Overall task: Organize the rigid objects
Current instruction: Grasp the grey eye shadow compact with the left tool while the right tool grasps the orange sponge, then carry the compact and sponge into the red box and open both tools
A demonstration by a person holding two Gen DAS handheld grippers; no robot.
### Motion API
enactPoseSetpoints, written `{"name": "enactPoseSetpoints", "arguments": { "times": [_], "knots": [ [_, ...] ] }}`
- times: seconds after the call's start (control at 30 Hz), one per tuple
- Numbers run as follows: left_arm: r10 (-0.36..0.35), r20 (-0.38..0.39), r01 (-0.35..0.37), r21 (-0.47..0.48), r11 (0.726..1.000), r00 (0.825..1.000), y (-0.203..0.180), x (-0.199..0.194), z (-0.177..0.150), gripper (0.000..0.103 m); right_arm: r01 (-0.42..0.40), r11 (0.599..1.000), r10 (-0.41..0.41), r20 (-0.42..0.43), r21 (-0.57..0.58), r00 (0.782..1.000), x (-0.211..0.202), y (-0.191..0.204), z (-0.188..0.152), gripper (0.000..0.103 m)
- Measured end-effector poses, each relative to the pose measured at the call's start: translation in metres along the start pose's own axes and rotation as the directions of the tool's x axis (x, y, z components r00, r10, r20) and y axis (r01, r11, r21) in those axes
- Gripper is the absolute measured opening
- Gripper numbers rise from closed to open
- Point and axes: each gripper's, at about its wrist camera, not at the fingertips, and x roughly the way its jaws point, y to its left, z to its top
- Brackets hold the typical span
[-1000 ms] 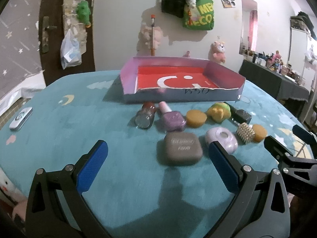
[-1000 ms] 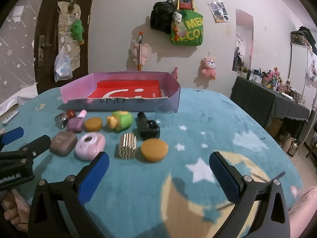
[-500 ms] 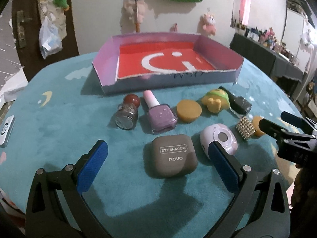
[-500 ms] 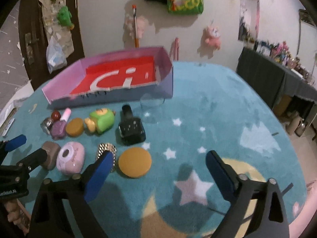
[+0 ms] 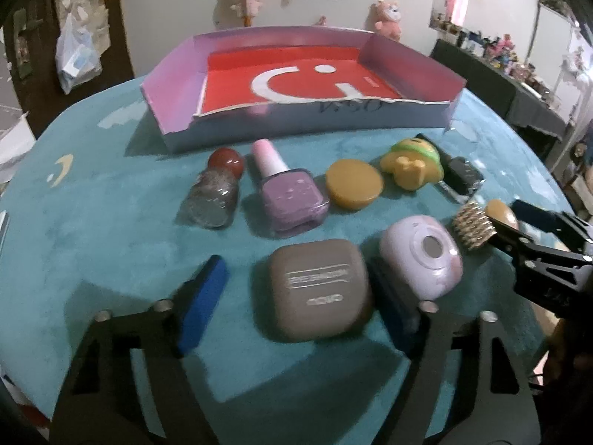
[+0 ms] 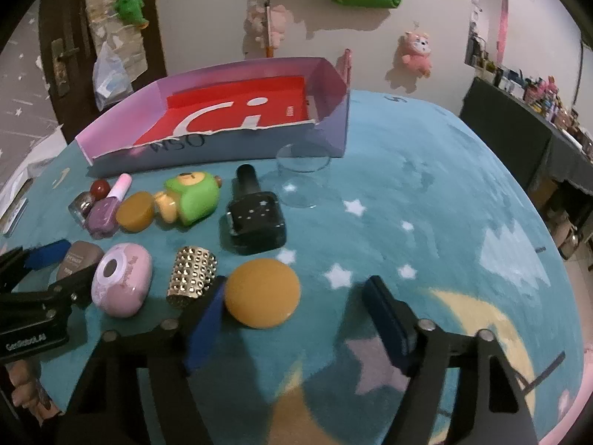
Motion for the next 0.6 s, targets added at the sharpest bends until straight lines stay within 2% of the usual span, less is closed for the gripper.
{"name": "enactPoseSetpoints", "arguments": {
  "times": [0.03,0.07,0.13,0.33,0.6],
  "knots": [
    [-0.002,0.002,0.002,0.004,1.000,1.000,-0.001,0.000,0.001,0.056,-0.005,1.000,0.005,0.005,-0.011,1.000,-0.001,0.002,0.000,0.059],
    [-0.002,0.005,0.002,0.011,1.000,1.000,-0.002,0.000,0.001,0.054,-0.008,1.000,0.008,0.007,-0.018,1.000,-0.001,0.003,0.000,0.056],
    [-0.008,0.006,0.008,0.009,1.000,1.000,-0.002,0.000,0.002,0.054,-0.024,0.999,0.025,0.011,-0.027,1.000,-0.003,0.005,0.001,0.040],
    [-0.041,0.009,0.041,-0.002,0.999,0.999,0.000,-0.005,0.004,0.054,-0.045,0.999,0.045,0.030,-0.026,0.999,-0.011,0.004,0.004,0.040],
    [-0.047,0.014,0.047,0.001,0.999,0.999,-0.001,-0.006,0.004,0.054,-0.046,0.999,0.047,0.034,-0.030,0.998,-0.012,0.005,0.006,0.040]
  ]
}}
